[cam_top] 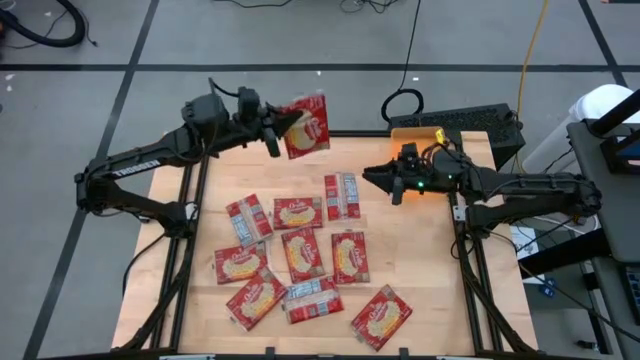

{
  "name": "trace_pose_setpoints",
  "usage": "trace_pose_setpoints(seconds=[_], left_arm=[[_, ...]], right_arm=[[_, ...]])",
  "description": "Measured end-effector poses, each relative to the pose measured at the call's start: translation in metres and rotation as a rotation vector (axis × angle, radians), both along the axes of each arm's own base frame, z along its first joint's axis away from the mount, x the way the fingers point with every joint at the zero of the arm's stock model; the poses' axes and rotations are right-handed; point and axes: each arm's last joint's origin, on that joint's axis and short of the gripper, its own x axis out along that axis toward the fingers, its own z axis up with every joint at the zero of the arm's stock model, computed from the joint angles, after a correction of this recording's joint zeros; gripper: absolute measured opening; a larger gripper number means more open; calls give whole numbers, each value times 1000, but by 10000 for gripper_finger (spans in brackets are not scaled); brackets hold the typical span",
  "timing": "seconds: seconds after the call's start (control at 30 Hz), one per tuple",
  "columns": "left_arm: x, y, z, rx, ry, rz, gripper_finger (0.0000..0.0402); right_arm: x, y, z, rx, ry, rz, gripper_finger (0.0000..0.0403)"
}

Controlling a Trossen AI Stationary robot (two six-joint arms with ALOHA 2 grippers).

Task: Sort popcorn bags into baskets
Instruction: Put the red popcorn bag into the orange bin

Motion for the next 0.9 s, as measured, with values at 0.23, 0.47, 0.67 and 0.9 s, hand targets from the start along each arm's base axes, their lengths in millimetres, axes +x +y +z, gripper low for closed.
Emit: trace_pose_setpoints(seconds=[0.23, 0.47, 0.67, 0.9], left_arm=[[21, -5, -1, 35, -96, 37, 19], [48, -11, -7, 46, -207, 60, 35], [69, -9, -17, 57, -284, 56, 26], [82, -8, -23, 37, -379, 5, 31]], right_arm=[[-8, -24, -1, 48, 14, 242, 125], [-16, -42, 21, -54, -55, 228, 128], [-22, -58, 26, -68, -89, 119, 161], [-26, -68, 36, -39, -185, 58, 223]])
